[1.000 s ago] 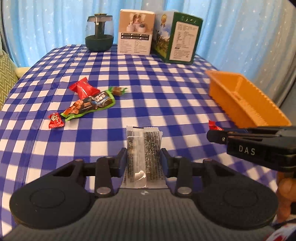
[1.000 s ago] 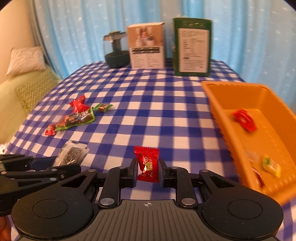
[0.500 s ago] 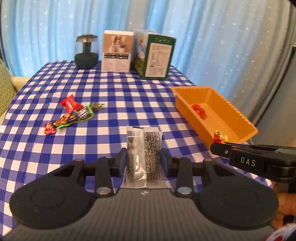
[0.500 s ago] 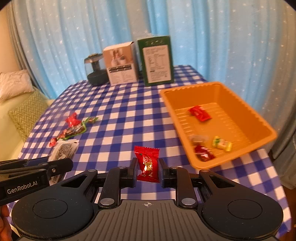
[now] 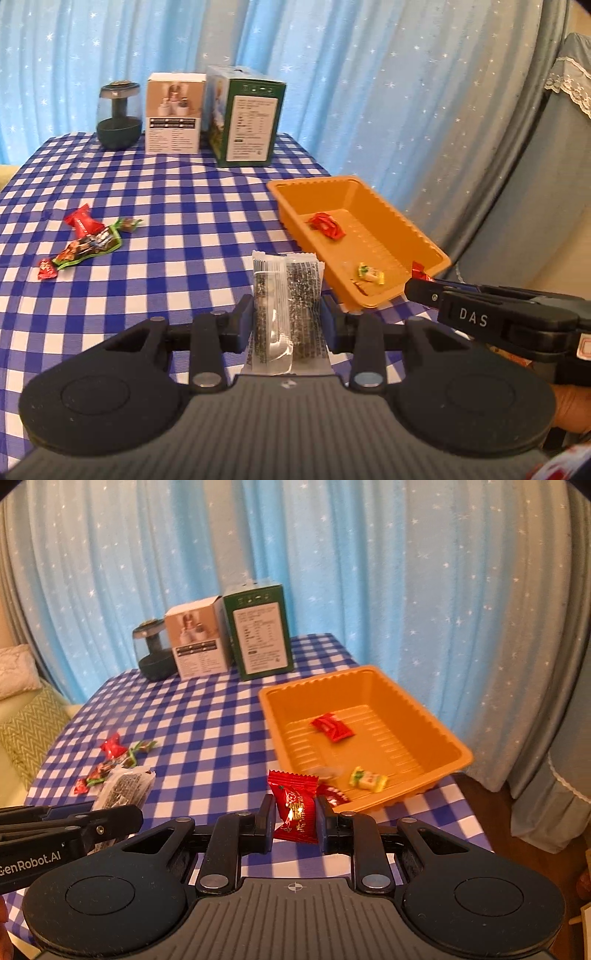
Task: Organize snacks
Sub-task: 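Carry both held packets over the orange tray, then open both grippers over the orange tray, dropping both packets, then move both tools back toward the remaining candies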
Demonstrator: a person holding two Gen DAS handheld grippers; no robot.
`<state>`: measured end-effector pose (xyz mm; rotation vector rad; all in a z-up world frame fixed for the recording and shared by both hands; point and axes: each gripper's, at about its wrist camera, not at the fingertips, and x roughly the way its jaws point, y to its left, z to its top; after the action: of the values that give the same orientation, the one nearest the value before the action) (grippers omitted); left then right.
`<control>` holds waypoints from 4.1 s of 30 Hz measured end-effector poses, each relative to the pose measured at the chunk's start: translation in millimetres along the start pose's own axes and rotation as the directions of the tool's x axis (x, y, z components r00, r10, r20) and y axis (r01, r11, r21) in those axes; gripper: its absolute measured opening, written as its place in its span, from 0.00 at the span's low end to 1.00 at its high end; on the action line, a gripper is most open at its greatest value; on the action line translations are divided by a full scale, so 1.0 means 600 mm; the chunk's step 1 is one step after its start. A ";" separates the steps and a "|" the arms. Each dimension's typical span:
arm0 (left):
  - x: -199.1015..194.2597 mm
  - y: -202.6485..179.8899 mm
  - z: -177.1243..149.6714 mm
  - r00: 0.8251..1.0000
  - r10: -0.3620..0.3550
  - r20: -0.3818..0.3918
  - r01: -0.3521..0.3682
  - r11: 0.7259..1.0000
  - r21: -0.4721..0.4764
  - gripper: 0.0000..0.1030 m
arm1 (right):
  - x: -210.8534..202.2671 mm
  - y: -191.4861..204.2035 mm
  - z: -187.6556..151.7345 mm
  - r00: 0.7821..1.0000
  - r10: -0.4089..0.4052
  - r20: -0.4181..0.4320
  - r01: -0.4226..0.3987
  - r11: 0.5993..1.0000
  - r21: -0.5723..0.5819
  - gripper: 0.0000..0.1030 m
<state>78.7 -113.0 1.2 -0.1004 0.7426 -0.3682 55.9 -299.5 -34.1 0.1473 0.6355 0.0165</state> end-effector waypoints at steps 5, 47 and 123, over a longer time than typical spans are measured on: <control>0.008 -0.019 0.004 1.000 -0.015 -0.006 0.016 1.000 0.013 0.33 | -0.006 -0.020 0.003 1.000 -0.016 0.008 0.016 1.000 0.016 0.22; 0.222 -0.144 0.096 0.994 -0.089 -0.060 0.096 0.987 0.132 0.33 | 0.112 -0.187 0.086 0.996 -0.086 -0.009 0.087 0.993 0.079 0.22; 0.031 -0.011 0.032 0.999 0.030 0.019 -0.030 1.000 0.005 0.61 | 0.005 -0.076 0.042 0.999 0.021 -0.032 -0.017 0.992 0.122 0.43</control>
<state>102.4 -126.7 5.0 -0.0874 0.7240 -0.3401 72.0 -347.9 -22.7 0.2719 0.6687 -0.0015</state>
